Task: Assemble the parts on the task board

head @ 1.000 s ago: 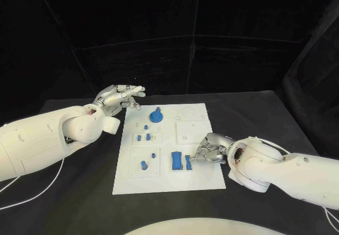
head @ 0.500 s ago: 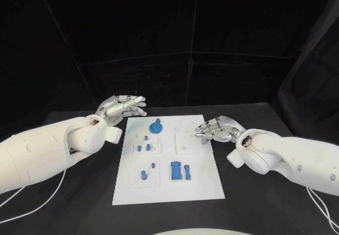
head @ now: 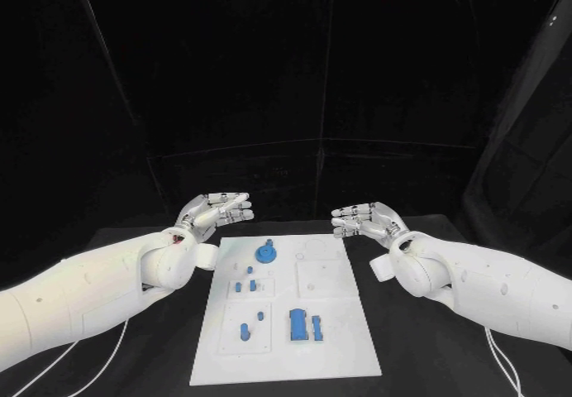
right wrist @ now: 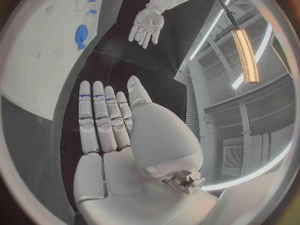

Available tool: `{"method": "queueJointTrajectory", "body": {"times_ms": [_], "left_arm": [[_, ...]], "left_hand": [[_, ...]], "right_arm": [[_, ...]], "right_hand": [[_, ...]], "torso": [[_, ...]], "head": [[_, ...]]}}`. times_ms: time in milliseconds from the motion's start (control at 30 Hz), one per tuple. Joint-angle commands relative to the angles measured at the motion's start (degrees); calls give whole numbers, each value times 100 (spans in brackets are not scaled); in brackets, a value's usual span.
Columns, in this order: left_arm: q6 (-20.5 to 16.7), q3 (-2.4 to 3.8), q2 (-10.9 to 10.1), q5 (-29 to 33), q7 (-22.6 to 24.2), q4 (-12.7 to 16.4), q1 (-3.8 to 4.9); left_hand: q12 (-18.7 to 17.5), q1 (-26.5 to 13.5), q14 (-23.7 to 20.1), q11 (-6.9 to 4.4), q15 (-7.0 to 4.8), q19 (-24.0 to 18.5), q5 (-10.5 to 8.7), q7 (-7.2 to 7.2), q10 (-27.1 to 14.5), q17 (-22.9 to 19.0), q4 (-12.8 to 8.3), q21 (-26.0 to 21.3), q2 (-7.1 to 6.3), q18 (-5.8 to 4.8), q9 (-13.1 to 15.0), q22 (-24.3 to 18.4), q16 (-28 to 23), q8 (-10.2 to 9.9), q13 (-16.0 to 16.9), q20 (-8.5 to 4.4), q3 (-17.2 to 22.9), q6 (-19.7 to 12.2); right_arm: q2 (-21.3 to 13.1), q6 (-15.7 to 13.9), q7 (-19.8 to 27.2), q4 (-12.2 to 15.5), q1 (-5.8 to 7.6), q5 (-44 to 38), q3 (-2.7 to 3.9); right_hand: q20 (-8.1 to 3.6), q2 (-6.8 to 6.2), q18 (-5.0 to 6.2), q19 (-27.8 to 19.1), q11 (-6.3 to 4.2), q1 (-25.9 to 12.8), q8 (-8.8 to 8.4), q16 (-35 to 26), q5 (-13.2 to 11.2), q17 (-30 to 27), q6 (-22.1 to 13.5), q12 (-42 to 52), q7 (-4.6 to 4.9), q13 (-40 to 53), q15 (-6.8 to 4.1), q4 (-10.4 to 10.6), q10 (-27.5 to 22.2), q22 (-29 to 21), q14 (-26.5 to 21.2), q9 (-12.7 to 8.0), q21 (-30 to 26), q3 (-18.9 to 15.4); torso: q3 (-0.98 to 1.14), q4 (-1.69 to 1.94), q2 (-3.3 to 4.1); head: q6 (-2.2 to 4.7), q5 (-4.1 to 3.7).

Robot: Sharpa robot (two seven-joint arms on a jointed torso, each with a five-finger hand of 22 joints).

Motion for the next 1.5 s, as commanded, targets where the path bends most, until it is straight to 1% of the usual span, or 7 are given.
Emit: {"method": "queueJointTrajectory", "body": {"times_ms": [33, 100, 133, 700, 733, 800, 1500], "left_arm": [[-179, 7, 65, 217, 263, -108, -24], [-191, 7, 95, 231, 269, -143, -47], [-61, 0, 73, 65, 58, -111, -35], [-1964, 235, -220, -230, 263, 1181, -318], [-2148, 257, -248, -259, 283, 1306, -346], [-2572, 310, -313, -325, 329, 1594, -409], [-3597, 436, -471, -484, 440, 2290, -561]], "left_hand": [[-42, 47, 36, -11, 13, -16, 7, 14, 52, -23, -7, -27, 0, 52, -4, -25, -54, -29, -5, 15, -39, 39], [-58, 51, 48, -13, 12, -4, 8, 17, 60, -32, -9, -26, 5, 53, -4, -34, -73, -34, -4, 14, -38, 45], [-357, -2349, -1659, -315, -252, -1386, -287, -305, -1648, -248, -194, -254, -75, -304, -378, -404, -416, -198, -360, -455, -185, -1599], [-1103, -4999, -3530, -1003, -841, -2964, -287, -1037, -3533, -769, -648, -845, -75, -546, -378, -831, -825, -661, -360, -968, -617, -3413], [-1103, -5108, -3609, -1003, -841, -3028, -287, -1037, -3607, -769, -648, -845, -75, -578, -378, -849, -838, -661, -360, -988, -617, -3488], [-1103, -5370, -3794, -1003, -841, -3182, -287, -1037, -3795, -769, -648, -845, -75, -580, -378, -1278, -1251, -661, -360, -1040, -617, -3666], [-1103, -6768, -4783, -1003, -841, -3995, -287, -1037, -4789, -769, -648, -845, -75, -1013, -378, -1278, -1251, -661, -360, -1518, -617, -4624]], "right_arm": [[135, 360, 414, -180, 12, 298, 5], [202, 397, 429, -266, 11, 298, 5], [159, 103, 124, -203, 1, 96, 1], [-309, -1777, 564, 1369, -108, 1074, 96], [-347, -1931, 600, 1498, -117, 1154, 104], [-430, -2263, 678, 1775, -136, 1327, 121], [-579, -2861, 818, 2275, -171, 1638, 151]], "right_hand": [[-45, 49, 80, 144, -12, -62, -11, -40, -17, -50, 78, -25, -1, -42, -32, -78, 73, -37, 166, -48, -38, 4], [-70, 70, 82, 228, -22, -77, -10, -53, -12, -78, 106, -31, -3, -46, -56, -123, 108, -59, 264, -74, -50, 6], [-439, -164, -295, -1530, -271, -2564, -377, -217, -296, -580, -1527, -205, -341, -400, -226, 22, -1782, -278, -1792, -277, -433, 328], [-860, -637, -517, -3446, -859, -5422, -377, -646, -986, -580, -3322, -684, -722, -400, -648, 22, -3863, -813, -4058, -777, -893, 1077], [-875, -637, -517, -3529, -859, -5539, -377, -646, -986, -580, -3398, -684, -1128, -400, -648, 22, -3954, -813, -4152, -777, -911, 1077], [-1309, -637, -579, -3712, -859, -5805, -377, -646, -986, -580, -3565, -684, -1128, -400, -648, 22, -4152, -813, -4367, -777, -951, 1077], [-1309, -637, -981, -4745, -859, -7310, -377, -646, -986, -580, -4530, -684, -1128, -400, -648, 22, -5269, -813, -5578, -777, -1374, 1077]], "torso": [[39, -1, -83], [55, 9, -96], [21, 1, -46], [69, 246, -47], [69, 246, -47], [69, 246, -47], [69, 246, -47]], "head": [[93, 19], [126, 25], [77, 17], [-13, 120], [-13, 120], [-13, 120], [-13, 120]]}}
